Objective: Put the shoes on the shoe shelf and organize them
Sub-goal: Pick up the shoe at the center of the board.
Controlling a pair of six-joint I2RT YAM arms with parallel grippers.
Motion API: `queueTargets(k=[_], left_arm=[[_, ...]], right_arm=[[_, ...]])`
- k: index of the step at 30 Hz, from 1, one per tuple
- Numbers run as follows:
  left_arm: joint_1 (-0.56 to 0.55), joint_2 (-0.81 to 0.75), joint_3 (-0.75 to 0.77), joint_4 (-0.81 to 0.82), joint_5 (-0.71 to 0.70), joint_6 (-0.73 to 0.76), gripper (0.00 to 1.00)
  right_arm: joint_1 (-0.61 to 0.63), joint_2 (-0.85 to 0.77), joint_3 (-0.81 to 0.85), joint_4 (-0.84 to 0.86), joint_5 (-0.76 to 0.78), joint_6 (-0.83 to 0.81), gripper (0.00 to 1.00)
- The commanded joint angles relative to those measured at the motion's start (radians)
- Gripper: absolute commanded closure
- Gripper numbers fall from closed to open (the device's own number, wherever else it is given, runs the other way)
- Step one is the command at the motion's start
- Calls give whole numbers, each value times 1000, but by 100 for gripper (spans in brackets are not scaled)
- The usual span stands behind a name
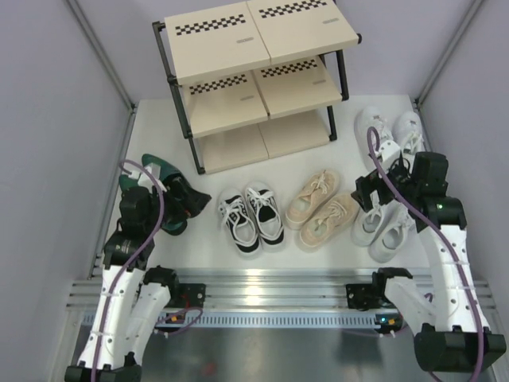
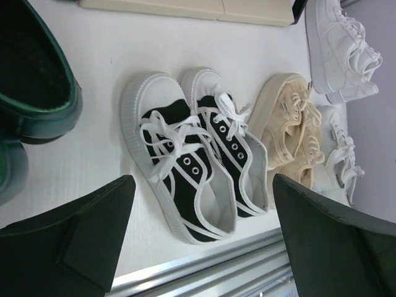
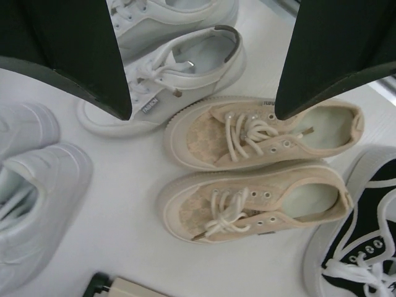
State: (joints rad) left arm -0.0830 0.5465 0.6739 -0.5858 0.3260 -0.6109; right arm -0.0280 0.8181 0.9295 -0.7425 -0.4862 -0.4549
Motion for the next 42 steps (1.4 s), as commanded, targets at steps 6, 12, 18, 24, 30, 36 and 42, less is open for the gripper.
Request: queueTargets(k=[6, 12, 18, 24, 30, 36, 42], left_arm=[[-389, 108, 29, -40, -334, -234, 2], [-793, 309, 93, -169, -735, -527, 5], [-873, 336, 32, -180, -811, -740, 20], [-980, 440, 55, -174, -899, -809, 20], [-1051, 569, 23, -174, -992, -954, 32], [-1072, 642, 29, -144, -1105, -969, 53], [-1074, 702, 10, -73, -1098, -923, 64]], right_arm=[[10, 52, -70, 60, -204, -53, 1], [10, 50, -158, 113, -189, -56, 1], [-6, 38, -202, 163, -206, -50, 1], [-12, 69, -202, 154, -209, -73, 1], [-19, 43, -212, 154, -212, -79, 1], [-30, 36, -213, 150, -224, -82, 1], [-38, 30, -212, 147, -232, -87, 0]])
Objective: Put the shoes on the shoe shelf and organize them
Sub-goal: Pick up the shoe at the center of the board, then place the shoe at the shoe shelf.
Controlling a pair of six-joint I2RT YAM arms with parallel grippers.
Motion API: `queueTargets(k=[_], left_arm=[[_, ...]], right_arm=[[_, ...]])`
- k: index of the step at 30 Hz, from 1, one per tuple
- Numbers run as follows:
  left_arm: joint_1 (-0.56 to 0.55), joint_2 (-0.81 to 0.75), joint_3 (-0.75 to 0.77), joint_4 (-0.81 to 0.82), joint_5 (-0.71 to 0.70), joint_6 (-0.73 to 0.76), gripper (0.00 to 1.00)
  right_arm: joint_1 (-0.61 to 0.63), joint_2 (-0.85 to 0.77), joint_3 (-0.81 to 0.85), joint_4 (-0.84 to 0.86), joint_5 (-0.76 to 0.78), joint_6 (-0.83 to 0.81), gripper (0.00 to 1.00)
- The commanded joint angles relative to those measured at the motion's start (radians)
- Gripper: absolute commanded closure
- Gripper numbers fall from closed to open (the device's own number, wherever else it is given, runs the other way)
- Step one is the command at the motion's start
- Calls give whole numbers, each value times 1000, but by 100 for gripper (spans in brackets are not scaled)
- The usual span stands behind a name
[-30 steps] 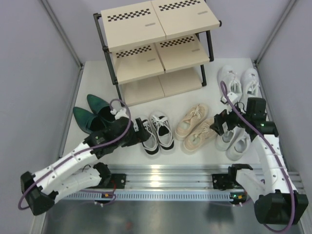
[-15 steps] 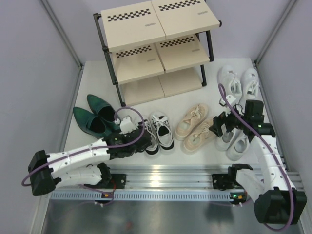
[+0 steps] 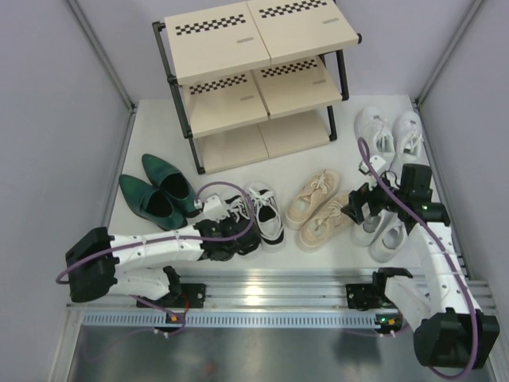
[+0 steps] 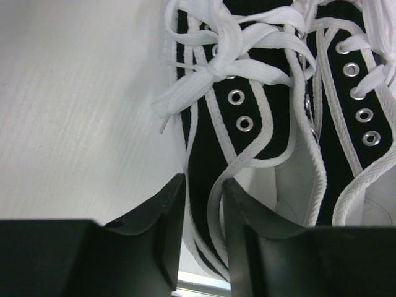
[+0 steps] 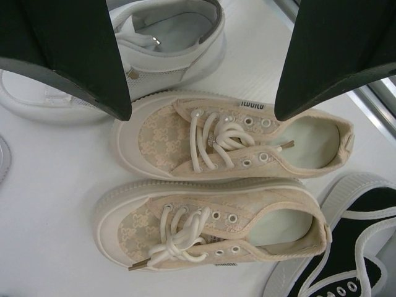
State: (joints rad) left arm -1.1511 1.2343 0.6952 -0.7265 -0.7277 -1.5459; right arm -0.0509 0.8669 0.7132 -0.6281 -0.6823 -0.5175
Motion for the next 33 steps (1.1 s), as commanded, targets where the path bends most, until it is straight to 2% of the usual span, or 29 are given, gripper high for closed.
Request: queueTargets(k=[1, 3, 5, 6, 13, 16, 18, 22, 25, 33], left_arm=[[-6, 16, -22, 82, -39, 30, 67], [-6, 13, -46, 110, -41, 46, 75], [-6, -2, -51, 122, -50, 67, 95], [-6, -10, -46, 119, -70, 81, 100], [-4, -146, 23, 118, -223, 306, 100], [39, -200, 38, 128, -248, 395, 100], [86, -228, 36, 183, -228, 455, 100], [253, -301, 1, 338, -113, 637, 100], [364, -315, -16, 458, -10, 703, 100], [536, -213, 1, 673, 155, 790, 100]], right_arm=[[-17, -19, 5, 31, -37, -26, 1], [-20, -19, 5, 31, -40, -26, 0], [-21, -19, 5, 30, -43, -30, 1], [-23, -19, 5, 30, -45, -29, 1], [-26, -26, 8, 24, -49, -32, 1], [-29, -29, 6, 24, -52, -33, 1], [-33, -35, 6, 21, -53, -33, 0], [-40, -46, 5, 21, -54, -36, 1], [-43, -48, 5, 18, -57, -38, 1], [-46, -48, 6, 15, -62, -39, 0]])
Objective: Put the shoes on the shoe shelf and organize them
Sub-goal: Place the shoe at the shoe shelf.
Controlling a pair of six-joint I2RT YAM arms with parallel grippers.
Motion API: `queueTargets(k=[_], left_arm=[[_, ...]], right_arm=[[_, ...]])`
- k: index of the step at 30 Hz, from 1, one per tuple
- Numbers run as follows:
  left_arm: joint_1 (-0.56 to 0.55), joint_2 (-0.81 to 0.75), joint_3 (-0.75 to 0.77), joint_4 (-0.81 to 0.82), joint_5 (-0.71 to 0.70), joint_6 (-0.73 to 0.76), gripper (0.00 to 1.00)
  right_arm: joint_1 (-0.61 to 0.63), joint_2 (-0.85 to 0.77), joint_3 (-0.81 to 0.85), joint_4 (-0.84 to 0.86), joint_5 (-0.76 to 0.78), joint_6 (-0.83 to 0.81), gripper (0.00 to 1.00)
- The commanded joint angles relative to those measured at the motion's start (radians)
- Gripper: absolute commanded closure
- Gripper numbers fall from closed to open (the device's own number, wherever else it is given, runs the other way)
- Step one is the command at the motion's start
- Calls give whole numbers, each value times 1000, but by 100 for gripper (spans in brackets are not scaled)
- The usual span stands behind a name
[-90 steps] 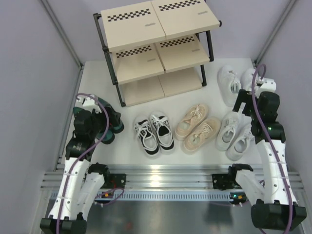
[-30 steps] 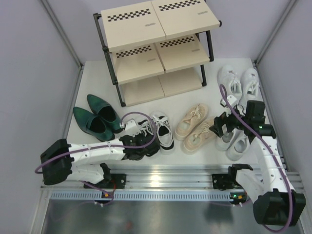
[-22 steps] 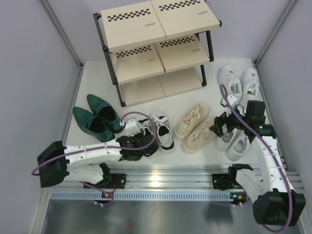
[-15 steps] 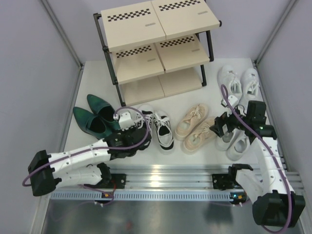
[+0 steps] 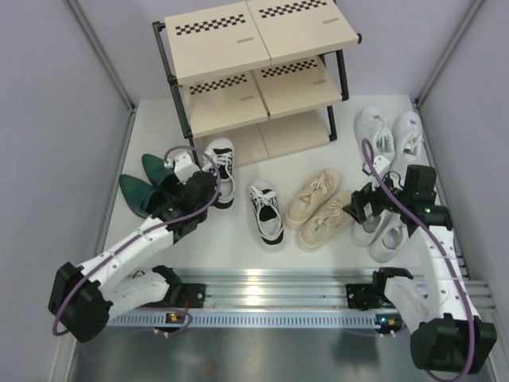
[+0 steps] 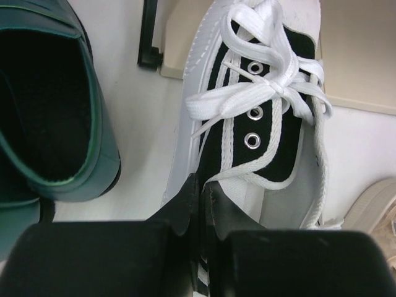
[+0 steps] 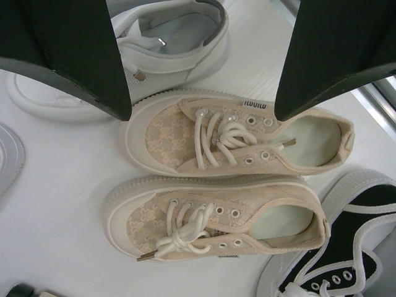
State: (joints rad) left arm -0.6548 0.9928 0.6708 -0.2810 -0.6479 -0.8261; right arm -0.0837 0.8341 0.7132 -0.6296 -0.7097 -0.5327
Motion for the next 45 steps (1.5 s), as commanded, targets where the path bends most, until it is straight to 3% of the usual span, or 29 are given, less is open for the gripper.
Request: queueTargets(k=[1, 7, 19, 45], left_arm=[[62, 58, 32, 241, 83, 83, 100], [130, 154, 39, 394, 120, 127, 100], [158, 274, 7, 686, 77, 133, 100], [234, 509, 150, 775, 36, 61, 100]], right_arm=[[-13, -15, 6, 18, -34, -26, 1], [-14, -15, 6, 16, -37, -27, 1], [-16, -9, 6, 13, -37, -33, 1], [-18, -10, 5, 5, -37, -46, 1]])
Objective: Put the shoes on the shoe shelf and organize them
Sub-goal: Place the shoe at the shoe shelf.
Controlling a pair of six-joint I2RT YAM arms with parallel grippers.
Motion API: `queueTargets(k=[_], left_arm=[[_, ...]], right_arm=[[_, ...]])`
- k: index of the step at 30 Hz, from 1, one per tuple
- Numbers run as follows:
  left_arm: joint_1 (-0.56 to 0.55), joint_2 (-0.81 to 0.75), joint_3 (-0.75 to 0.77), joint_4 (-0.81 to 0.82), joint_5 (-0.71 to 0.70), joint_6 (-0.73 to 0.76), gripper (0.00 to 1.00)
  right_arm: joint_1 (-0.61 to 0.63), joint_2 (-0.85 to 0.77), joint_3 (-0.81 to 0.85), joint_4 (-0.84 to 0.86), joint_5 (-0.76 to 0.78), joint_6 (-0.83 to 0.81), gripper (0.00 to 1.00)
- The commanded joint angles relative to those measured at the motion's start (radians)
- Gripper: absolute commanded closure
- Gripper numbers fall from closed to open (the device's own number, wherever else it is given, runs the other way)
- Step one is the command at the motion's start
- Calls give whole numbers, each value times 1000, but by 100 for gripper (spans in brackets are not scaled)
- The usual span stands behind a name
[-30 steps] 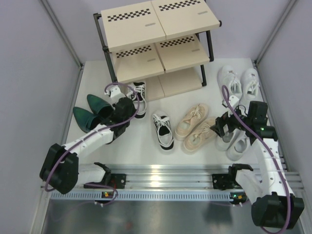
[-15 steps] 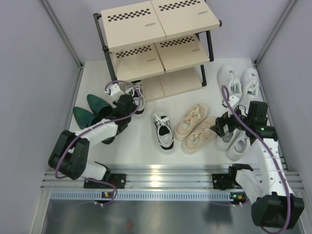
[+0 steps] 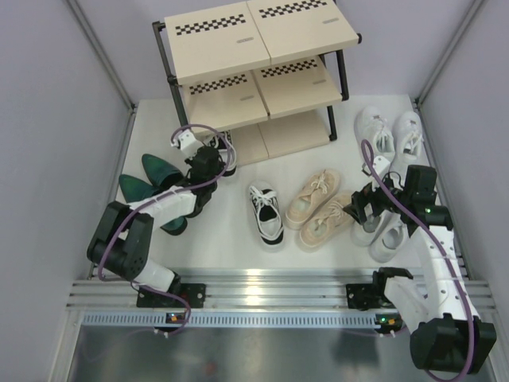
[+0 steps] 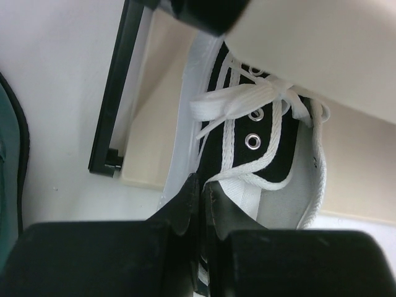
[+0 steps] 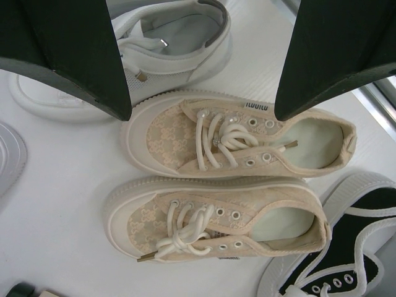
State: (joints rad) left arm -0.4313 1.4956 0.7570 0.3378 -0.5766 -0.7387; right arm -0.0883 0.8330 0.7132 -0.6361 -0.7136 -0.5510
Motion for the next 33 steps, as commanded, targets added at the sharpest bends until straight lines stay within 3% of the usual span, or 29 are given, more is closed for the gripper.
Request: queueTargets(k=[1, 12, 15, 19, 27, 33], left_arm=[[11, 11, 67, 156, -35, -28, 99], [42, 103, 103, 153, -19, -33, 63], [51, 111, 111, 136, 14, -42, 49], [54, 63, 97, 135, 115, -25, 39], [54, -130, 27, -8, 305, 44, 32], [51, -296, -13, -204, 438, 166, 32]], right_arm=[[-13, -12, 6, 12, -35, -27, 1], [-14, -14, 6, 9, -37, -32, 1], [-14, -17, 5, 7, -34, -35, 0], [-18, -17, 3, 7, -35, -36, 1], [-19, -17, 3, 6, -38, -38, 1], [-21, -20, 2, 6, -38, -41, 1]])
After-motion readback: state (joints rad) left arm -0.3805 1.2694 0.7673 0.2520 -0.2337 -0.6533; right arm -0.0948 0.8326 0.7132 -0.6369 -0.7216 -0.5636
